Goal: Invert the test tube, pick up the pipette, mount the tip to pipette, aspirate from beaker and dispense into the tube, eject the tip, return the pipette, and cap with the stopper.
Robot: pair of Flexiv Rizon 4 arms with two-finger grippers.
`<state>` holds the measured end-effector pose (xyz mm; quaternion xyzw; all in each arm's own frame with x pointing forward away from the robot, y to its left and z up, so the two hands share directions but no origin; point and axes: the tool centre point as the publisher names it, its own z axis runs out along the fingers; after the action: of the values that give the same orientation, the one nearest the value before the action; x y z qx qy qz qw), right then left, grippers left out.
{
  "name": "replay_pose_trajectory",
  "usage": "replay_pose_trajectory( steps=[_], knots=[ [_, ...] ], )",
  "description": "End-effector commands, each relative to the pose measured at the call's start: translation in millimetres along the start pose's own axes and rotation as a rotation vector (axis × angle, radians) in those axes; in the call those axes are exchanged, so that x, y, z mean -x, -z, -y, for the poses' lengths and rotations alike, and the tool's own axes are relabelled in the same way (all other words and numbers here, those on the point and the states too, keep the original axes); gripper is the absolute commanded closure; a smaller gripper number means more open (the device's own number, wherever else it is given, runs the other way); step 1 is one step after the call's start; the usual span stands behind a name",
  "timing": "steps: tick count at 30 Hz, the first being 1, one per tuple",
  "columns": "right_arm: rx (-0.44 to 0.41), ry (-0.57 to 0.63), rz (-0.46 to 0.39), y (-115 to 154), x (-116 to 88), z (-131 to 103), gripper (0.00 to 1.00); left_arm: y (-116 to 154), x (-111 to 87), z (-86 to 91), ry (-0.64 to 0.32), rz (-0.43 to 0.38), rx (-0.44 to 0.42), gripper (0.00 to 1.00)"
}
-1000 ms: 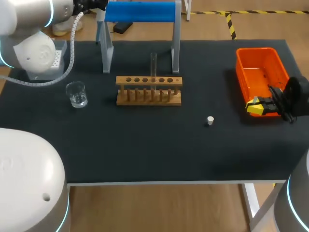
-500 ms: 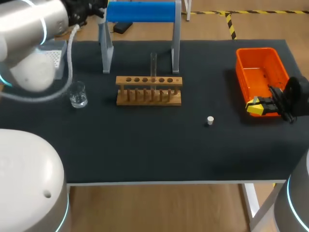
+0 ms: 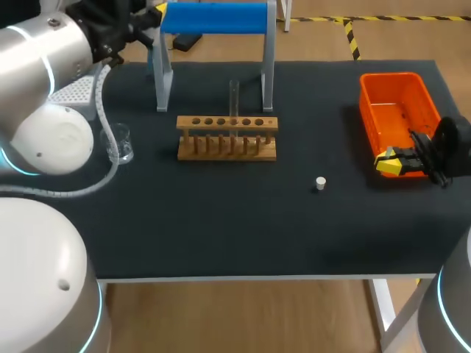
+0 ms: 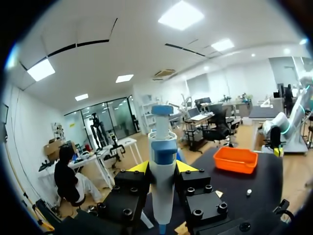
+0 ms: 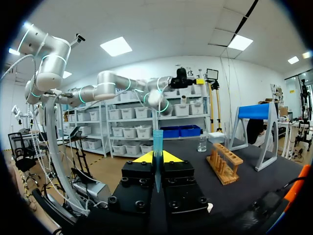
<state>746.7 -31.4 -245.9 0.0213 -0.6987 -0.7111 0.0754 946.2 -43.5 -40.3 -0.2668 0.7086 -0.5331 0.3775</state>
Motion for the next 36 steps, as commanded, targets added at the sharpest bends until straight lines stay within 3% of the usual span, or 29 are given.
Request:
replay_pose_trajectory(
  steps=[1,15,20,27,36],
  knots=[
    [-0.001,0.000,0.000,0,-1,0,1.00,2,6.0,-2.1,0.000,-0.854,-0.011,1.00],
    [-0.001,0.000,0.000,0,-1,0,1.00,2,6.0,-2.1,0.000,-0.854,-0.011,1.00],
    [-0.001,0.000,0.000,0,-1,0,1.00,-24,24.9,-3.6,-0.050,-1.024,-0.065,1.00],
    [-0.001,0.000,0.000,0,-1,0,1.00,-47,44.6,-10.9,-0.075,-1.150,-0.086,1.00],
    [-0.001,0.000,0.000,0,-1,0,1.00,-43,53.6,-15.0,-0.126,-1.257,-0.162,1.00]
  ],
)
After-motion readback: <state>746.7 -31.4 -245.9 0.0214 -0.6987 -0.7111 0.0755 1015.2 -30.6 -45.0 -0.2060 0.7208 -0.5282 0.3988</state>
